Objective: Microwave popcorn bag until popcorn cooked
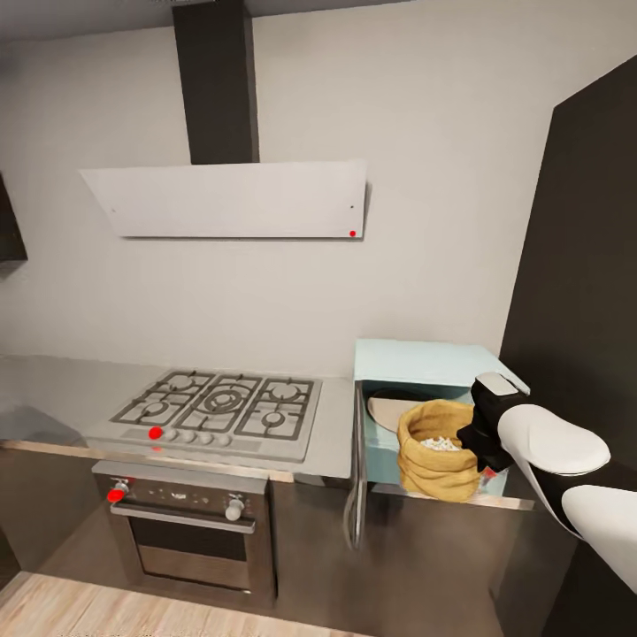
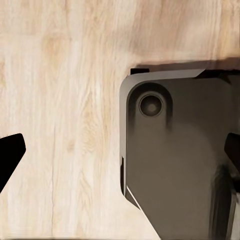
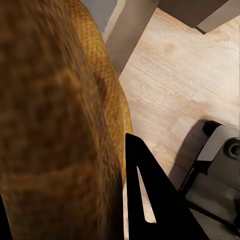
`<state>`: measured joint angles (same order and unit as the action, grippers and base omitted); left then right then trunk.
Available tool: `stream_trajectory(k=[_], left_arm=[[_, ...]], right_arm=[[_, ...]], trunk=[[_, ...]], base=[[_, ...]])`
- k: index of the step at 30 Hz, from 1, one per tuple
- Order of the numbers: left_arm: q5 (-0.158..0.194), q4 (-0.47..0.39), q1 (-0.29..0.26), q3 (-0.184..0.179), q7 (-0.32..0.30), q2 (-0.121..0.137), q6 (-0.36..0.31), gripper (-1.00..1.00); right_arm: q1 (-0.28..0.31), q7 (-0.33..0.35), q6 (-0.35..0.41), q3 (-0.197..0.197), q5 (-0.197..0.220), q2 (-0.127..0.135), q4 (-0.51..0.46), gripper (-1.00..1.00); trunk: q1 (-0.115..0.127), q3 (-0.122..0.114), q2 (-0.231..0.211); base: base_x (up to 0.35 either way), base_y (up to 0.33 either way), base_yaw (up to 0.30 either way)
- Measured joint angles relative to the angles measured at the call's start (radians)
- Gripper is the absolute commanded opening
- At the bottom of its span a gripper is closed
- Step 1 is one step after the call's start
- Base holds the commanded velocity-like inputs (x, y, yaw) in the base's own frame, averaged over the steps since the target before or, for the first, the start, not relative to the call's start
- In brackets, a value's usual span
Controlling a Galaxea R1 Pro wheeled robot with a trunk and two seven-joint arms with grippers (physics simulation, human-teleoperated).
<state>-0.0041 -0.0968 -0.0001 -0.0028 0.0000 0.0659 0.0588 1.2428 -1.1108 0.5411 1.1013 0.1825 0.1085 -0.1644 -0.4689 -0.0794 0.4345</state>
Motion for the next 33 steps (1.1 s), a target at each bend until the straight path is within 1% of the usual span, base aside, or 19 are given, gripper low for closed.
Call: stream_trajectory(k=[3, 6, 14, 18, 25, 33], left_arm=[[0.0, 0.0, -0.001, 0.0, 0.0, 0.0, 0.0, 1.0], [0.0, 0.0, -0.001, 0.0, 0.0, 0.0, 0.0, 1.0], [0.0, 0.0, 0.001, 0.0, 0.0, 0.0, 0.0, 1.0], [0.0, 0.0, 0.0, 0.0, 0.0, 0.0, 0.0, 1.0], [0.0, 0.0, 0.0, 0.001, 0.0, -0.003, 0.0, 1.0], [0.0, 0.0, 0.0, 0.001, 0.0, -0.003, 0.0, 1.0]], right_arm=[[0.0, 0.003, 0.046, 0.0, 0.0, 0.0, 0.0, -1.0], [0.0, 0.019, 0.063, 0.0, 0.0, 0.0, 0.0, -1.0], [0.0, 0.024, 0.064, 0.0, 0.0, 0.0, 0.0, -1.0], [0.0, 0.024, 0.064, 0.001, 0.0, 0.0, -0.001, -1.0], [0.0, 0.024, 0.064, 0.001, 0.0, 0.0, -0.002, -1.0], [0.0, 0.024, 0.065, 0.001, 0.0, 0.0, -0.002, -1.0]], trunk=[[0.0, 0.0, 0.0], [0.0, 0.0, 0.0], [0.0, 0.0, 0.0], [0.0, 0.0, 0.0], [0.0, 0.0, 0.0], [0.0, -0.011, 0.0]], base=[[0.0, 0.0, 0.18], [0.0, 0.0, 0.119], [0.001, 0.0, 0.008], [0.174, 0.0, 0.0], [0.016, 0.0, 0.0], [0.0, 0.0, 0.0]])
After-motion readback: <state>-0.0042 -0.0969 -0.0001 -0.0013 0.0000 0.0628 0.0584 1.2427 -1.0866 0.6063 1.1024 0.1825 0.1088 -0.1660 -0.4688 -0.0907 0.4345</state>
